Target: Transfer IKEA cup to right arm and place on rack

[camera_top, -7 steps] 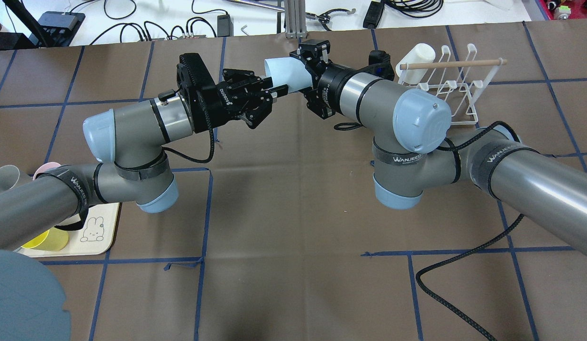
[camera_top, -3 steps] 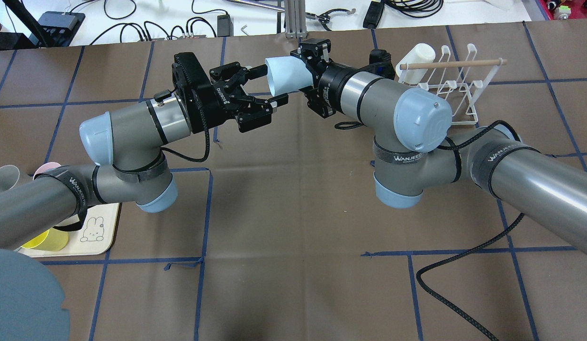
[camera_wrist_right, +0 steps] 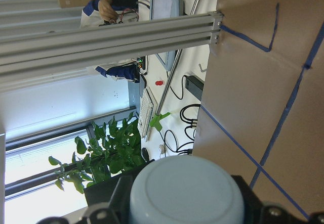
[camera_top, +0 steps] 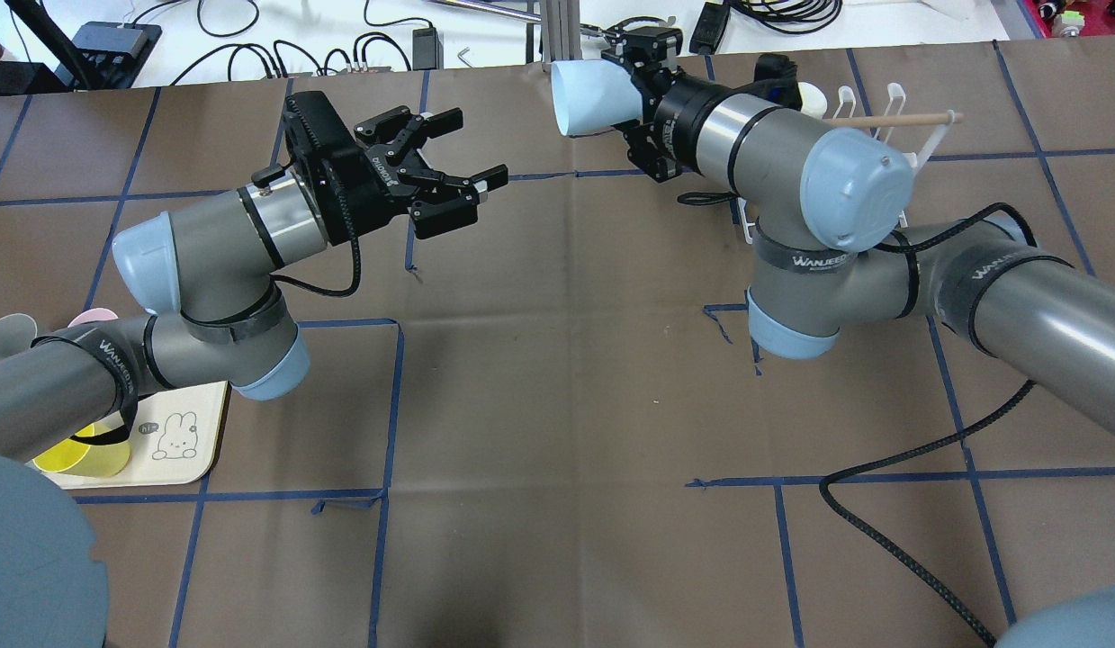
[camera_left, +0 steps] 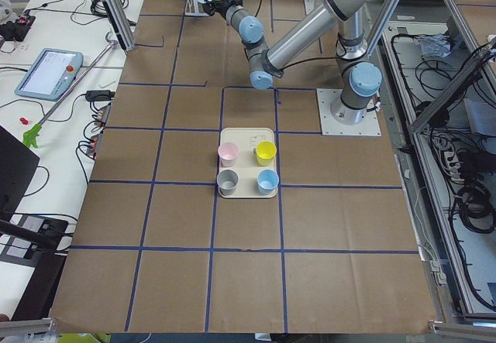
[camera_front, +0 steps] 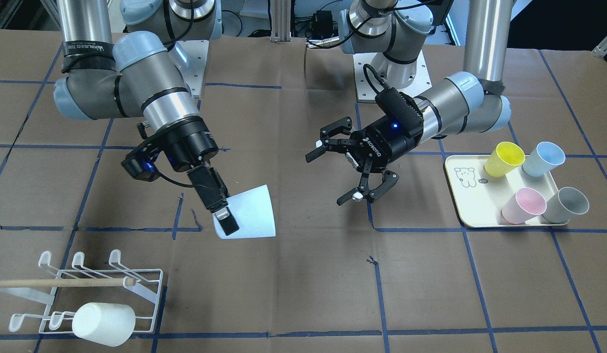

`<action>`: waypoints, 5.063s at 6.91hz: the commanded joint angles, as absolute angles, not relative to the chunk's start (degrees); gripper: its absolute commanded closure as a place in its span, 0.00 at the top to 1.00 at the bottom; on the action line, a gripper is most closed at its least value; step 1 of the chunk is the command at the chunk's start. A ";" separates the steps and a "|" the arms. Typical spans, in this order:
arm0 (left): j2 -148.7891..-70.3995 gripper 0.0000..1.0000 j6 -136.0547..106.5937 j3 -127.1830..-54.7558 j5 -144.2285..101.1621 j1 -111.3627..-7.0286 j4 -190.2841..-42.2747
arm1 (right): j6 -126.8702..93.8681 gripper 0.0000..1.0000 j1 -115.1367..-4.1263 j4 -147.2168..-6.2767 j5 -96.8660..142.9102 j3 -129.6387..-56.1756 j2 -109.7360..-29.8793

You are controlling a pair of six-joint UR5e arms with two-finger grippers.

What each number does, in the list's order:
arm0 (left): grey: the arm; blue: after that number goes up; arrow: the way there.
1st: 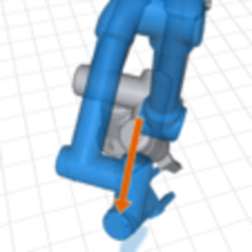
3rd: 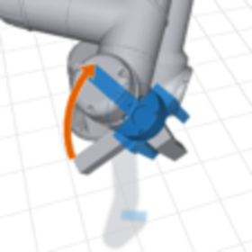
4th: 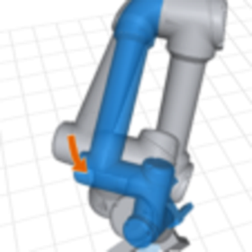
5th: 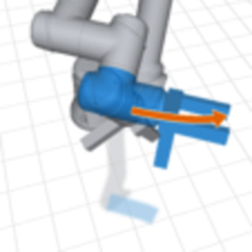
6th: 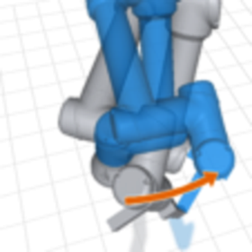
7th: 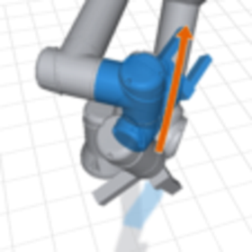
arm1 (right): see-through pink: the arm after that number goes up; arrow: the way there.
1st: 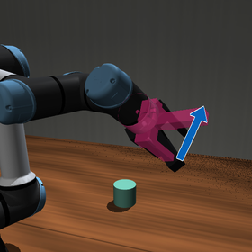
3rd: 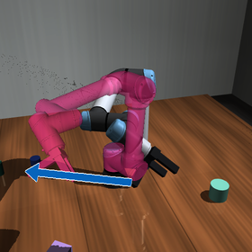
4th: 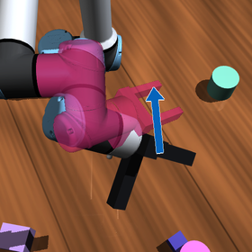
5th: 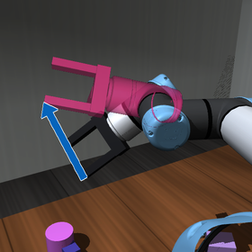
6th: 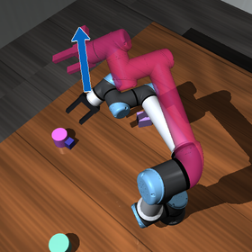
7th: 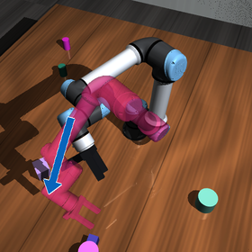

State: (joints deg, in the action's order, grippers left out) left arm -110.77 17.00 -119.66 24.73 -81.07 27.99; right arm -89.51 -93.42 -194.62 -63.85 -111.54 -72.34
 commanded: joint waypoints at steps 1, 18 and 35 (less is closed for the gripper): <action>-110.05 0.99 16.79 -119.36 25.39 -77.44 27.25 | -78.58 0.19 -87.29 -194.42 -60.82 -109.00 -72.68; -90.88 1.00 3.82 -89.81 87.36 -87.01 -90.97 | 20.92 0.18 -67.94 -182.37 -66.97 -95.18 -59.77; -91.23 0.99 0.18 -90.44 91.41 -89.65 -85.61 | 16.97 0.99 -68.64 -183.87 -67.32 -100.28 -59.77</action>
State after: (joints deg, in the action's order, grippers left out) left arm -91.33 0.00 -90.41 91.43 -89.75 -85.64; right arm 17.83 -68.64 -183.94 -66.99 -99.90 -59.76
